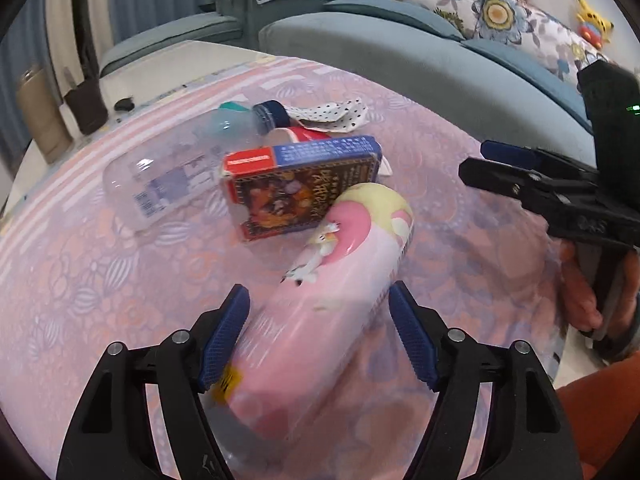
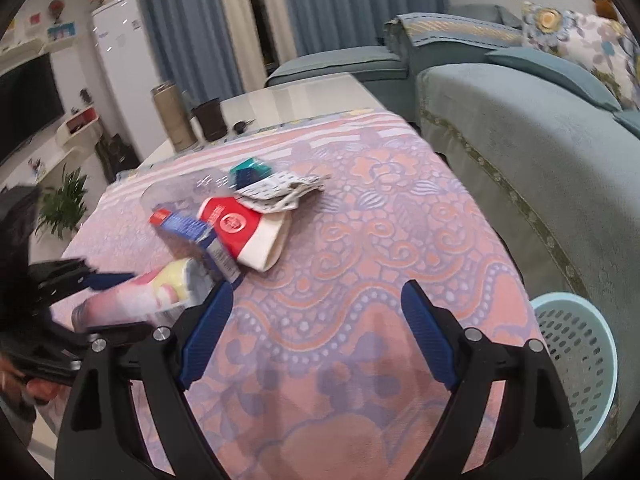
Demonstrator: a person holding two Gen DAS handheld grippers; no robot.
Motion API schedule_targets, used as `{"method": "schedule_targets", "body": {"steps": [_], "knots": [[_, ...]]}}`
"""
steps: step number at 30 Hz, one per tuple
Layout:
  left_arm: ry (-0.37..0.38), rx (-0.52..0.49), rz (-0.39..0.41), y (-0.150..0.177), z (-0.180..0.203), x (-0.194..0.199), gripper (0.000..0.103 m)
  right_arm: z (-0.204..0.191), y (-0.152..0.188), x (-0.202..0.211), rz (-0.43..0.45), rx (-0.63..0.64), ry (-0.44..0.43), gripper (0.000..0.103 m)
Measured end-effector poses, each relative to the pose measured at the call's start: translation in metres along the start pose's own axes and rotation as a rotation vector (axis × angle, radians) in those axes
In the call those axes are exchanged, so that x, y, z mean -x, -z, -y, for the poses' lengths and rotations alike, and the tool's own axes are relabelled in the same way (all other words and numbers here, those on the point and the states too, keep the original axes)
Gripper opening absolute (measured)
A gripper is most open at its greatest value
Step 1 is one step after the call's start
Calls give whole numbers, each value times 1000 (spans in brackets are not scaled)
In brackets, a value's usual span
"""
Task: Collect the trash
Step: 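Grasp the pink bottle with the left tool while the right tool grasps the blue carton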
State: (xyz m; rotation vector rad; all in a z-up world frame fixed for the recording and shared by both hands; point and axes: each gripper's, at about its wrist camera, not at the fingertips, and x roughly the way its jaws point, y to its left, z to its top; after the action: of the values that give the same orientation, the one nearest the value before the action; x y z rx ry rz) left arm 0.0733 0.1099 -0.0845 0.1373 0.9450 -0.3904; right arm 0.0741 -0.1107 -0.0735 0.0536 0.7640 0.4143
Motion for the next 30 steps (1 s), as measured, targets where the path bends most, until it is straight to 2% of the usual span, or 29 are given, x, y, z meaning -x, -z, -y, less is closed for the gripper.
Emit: {"method": "schedule_targets", "body": {"steps": [2,5,7,12,16,19,20,21,22,23,27,30], "knots": [[-1,17,4,1,2,2,66,-9,-1,-4,-25,41,-24,82],[-32,59,17,9,2,10,55,-24,-8,-8,-42,92,-64,82],[-45,131,29,20,-2,21,48,-40,-17,-10,-36,148,-43,82],[-63,403,83,50,-26,43,47,-65,-33,-27,-23,225,-25,82],[-104,522,135,66,-45,53,47,-74,-41,-50,-61,234,-28,82],[-65,582,181,74,-55,55,48,-76,-42,-62,-101,221,-52,81],[-62,591,189,75,-55,55,48,-80,-41,-63,-102,240,-41,74],[-68,592,194,76,-54,57,48,-85,-39,-64,-112,260,-39,51],[-73,592,197,77,-53,58,48,-88,-37,-64,-126,269,-49,36],[-78,593,197,77,-52,59,48,-90,-34,-63,-138,274,-44,30],[-83,596,193,77,-49,60,48,-95,-21,-43,-156,269,-79,19],[-78,601,189,79,-49,60,48,-91,-8,-22,-196,222,-108,15]]}}
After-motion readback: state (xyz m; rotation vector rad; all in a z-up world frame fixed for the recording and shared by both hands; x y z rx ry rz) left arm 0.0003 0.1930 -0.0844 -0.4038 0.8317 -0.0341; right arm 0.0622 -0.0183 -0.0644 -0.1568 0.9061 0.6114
